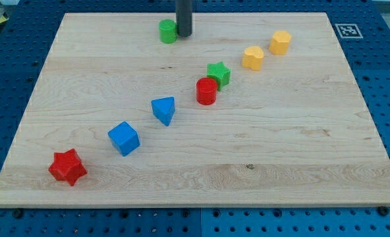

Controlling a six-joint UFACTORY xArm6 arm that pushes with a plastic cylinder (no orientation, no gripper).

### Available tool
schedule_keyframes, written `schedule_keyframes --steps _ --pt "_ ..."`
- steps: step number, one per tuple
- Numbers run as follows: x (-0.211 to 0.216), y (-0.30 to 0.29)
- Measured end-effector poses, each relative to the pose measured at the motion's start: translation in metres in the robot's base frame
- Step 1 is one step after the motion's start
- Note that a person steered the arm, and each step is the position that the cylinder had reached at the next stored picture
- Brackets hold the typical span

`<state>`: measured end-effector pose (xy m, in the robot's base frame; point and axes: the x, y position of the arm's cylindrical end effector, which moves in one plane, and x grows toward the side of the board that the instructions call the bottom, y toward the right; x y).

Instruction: Slide the yellow hexagon towards left

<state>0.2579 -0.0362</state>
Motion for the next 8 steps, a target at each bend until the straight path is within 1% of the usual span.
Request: schedule_keyframes --steps 1,2,3,4,5,6,7,8 --pt "0.0 -0.029" --pt "-0.003 -0.015" --pt "-0.04 0.048" --pt "-0.051 0.139" --pt "-0.027 0.247" --pt "0.04 0.302" --pt "0.053 0.301" --pt "0.053 0.274"
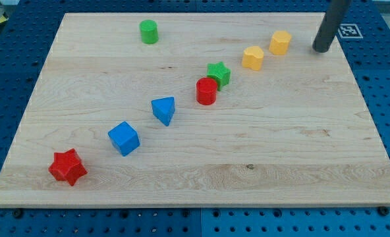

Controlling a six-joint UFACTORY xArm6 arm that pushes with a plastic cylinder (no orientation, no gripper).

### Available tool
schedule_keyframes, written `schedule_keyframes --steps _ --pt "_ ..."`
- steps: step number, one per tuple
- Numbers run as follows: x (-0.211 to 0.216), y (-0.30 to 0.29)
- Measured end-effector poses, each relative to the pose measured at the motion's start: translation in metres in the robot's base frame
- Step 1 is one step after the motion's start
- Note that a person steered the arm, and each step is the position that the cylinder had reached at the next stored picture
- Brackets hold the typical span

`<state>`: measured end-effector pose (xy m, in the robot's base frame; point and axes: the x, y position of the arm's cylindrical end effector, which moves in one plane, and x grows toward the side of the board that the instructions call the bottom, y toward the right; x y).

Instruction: Slide the yellow hexagon towards left

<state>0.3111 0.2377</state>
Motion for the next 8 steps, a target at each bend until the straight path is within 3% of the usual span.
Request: schedule_keyframes --steps 3,5,8 --pt "-0.032 -0.072" --pt "-0.028 -0.085" --pt "-0.028 -0.165"
